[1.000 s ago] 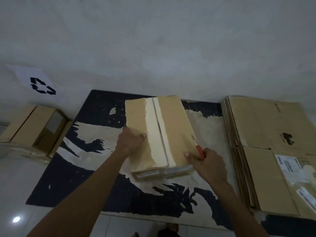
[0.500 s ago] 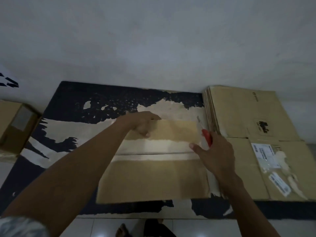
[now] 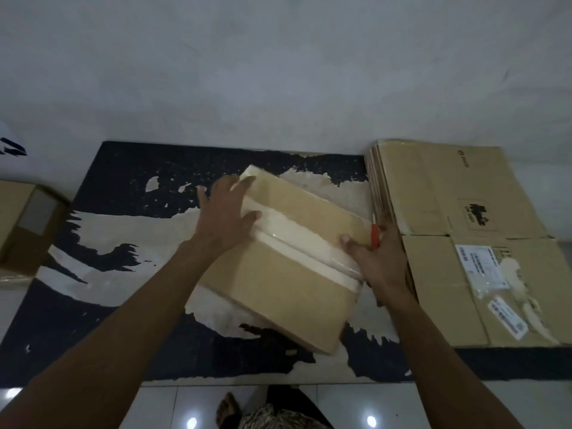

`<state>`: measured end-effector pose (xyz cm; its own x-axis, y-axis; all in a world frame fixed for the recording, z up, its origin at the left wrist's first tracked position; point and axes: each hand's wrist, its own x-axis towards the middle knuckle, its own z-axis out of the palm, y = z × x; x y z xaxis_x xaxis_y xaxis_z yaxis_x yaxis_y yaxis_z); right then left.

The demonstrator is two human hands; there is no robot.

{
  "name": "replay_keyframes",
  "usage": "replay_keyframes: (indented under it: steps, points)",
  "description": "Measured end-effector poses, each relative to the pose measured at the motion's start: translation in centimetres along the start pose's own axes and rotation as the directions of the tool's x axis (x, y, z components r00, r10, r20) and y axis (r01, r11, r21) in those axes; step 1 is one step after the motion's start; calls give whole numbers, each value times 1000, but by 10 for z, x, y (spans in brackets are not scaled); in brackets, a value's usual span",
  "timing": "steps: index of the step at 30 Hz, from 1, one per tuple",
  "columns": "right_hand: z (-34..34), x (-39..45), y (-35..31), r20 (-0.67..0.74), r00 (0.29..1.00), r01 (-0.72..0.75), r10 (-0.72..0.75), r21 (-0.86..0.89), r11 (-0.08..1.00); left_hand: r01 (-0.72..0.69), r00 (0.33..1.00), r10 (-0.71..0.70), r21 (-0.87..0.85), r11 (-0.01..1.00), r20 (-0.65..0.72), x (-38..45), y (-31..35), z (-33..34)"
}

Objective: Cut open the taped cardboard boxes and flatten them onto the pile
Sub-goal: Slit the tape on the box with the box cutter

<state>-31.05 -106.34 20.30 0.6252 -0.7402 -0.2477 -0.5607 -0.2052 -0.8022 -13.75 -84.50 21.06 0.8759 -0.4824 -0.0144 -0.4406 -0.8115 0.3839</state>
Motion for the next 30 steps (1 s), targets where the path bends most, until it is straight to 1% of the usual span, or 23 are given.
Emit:
replay_keyframes:
  steps: [2, 3, 4, 5, 6, 7, 8, 9, 10, 11, 13, 15, 16, 18, 20, 22, 24, 26, 30]
  points:
    - [9, -10, -1, -98, 995, -27, 36, 88, 996, 23, 986, -28, -31, 999, -164, -18, -12, -2]
    - [15, -15, 1, -114, 991, -61, 75, 120, 991, 12, 974, -24, -53, 998, -225, -28, -15, -2]
    - [22, -21, 4, -104, 988, -102, 118, 145, 984, 3, 969, -24, -86, 996, -247, -37, -18, -1]
    - [28, -27, 7, -70, 985, -145, 158, 157, 977, 3, 976, -28, -116, 993, -214, -46, -19, -1]
    - [34, -32, 13, -23, 983, -176, 182, 167, 970, 13, 991, -27, -105, 994, -129, -54, -14, -2]
    - [38, -37, 19, 27, 982, -189, 187, 160, 969, 9, 1000, -9, -37, 999, -17, -60, -9, -2]
    - [40, -41, 24, 60, 983, -182, 175, 135, 974, -19, 994, 13, 50, 999, 109, -64, -4, -3]
    - [39, -46, 26, 81, 986, -155, 147, 108, 982, -49, 974, 21, 116, 992, 226, -69, 1, -4]
    - [37, -50, 26, 95, 988, -126, 118, 88, 988, -74, 948, 30, 131, 989, 316, -73, 3, -3]
    - [33, -54, 25, 104, 990, -98, 90, 72, 993, -100, 926, 47, 122, 987, 374, -77, 1, -3]
    - [23, -65, 17, 90, 996, -10, 11, -21, 1000, -194, 912, 133, 122, 973, 387, -82, -13, 1]
    - [12, -81, 9, 100, 984, 163, -150, -138, 977, -299, 900, 230, 140, 944, 371, -86, -29, 0]
    - [7, -91, 5, 140, 958, 273, -250, -182, 945, -310, 896, 249, 116, 944, 368, -87, -32, -2]
    - [1, -107, 4, 294, 867, 480, -402, -279, 832, -322, 903, 277, 89, 943, 329, -92, -33, -9]
    - [2, -116, 10, 434, 783, 609, -446, -390, 690, -330, 908, 289, 93, 939, 303, -99, -31, -15]
    - [8, -120, 16, 491, 761, 644, -425, -489, 588, -307, 914, 268, 91, 947, 304, -104, -29, -20]
    - [15, -125, 17, 500, 760, 649, -416, -541, 535, -264, 918, 226, 78, 961, 327, -108, -28, -19]
    - [20, -128, 13, 496, 764, 644, -412, -570, 510, -222, 917, 180, 81, 972, 355, -111, -31, -14]
    - [22, -131, 6, 464, 788, 615, -405, -624, 481, -184, 922, 164, 24, 983, 350, -114, -33, -9]
